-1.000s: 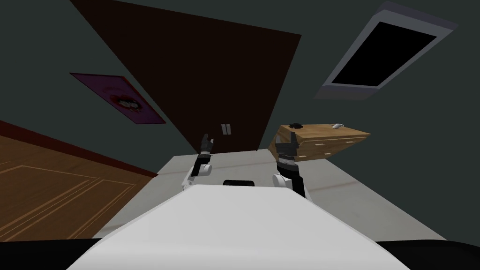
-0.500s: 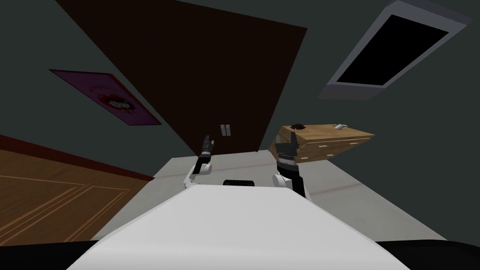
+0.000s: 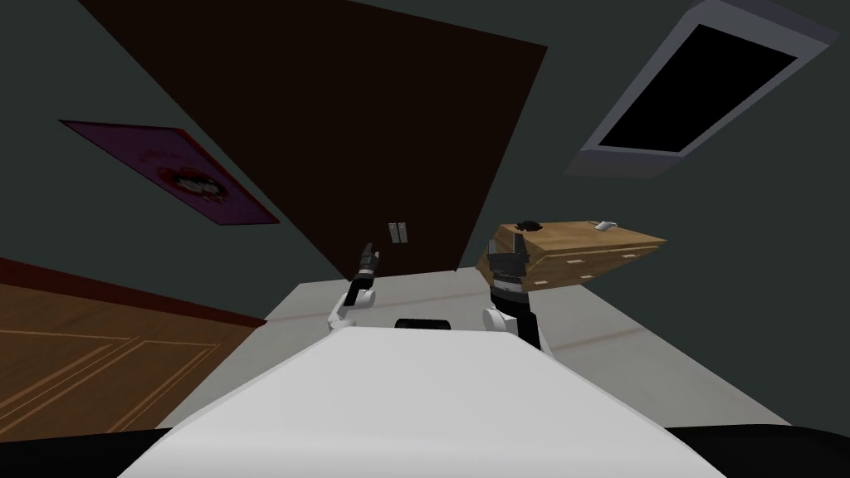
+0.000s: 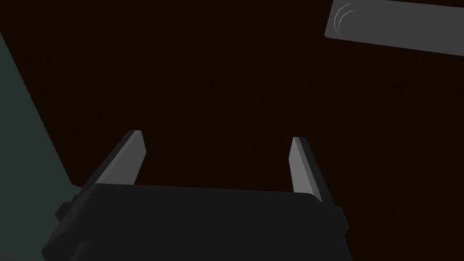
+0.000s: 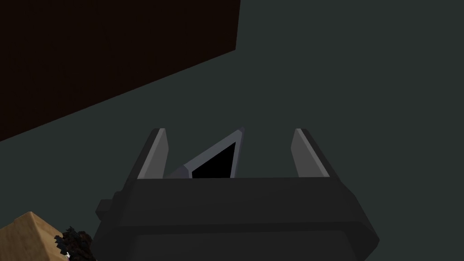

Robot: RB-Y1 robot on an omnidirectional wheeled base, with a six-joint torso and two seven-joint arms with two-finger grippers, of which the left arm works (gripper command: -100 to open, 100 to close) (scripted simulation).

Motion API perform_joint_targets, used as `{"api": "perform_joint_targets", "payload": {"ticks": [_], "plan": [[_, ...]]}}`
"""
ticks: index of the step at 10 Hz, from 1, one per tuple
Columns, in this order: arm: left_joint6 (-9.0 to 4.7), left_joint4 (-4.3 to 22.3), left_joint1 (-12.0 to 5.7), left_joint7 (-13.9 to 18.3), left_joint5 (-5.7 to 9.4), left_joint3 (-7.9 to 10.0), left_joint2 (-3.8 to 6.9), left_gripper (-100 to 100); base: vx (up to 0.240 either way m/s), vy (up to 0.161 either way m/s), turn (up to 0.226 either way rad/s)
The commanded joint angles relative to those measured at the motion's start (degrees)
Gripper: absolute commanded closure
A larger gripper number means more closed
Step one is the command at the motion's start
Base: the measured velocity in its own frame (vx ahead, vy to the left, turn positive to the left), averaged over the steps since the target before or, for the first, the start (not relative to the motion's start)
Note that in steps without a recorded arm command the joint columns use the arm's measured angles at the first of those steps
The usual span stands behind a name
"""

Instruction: Pull the door open

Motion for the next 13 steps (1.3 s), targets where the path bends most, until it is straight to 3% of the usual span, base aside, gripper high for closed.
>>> {"api": "perform_joint_targets", "payload": {"ticks": [1,13], "plan": [[0.35,2.11,-0.94,-0.03,-0.05,0.43,0.23,-100,0.106,0.003,-0.011],[2.82,15.4,-6.62,-0.43,-0.61,3.03,1.04,-100,0.118,0.01,-0.015]]}}
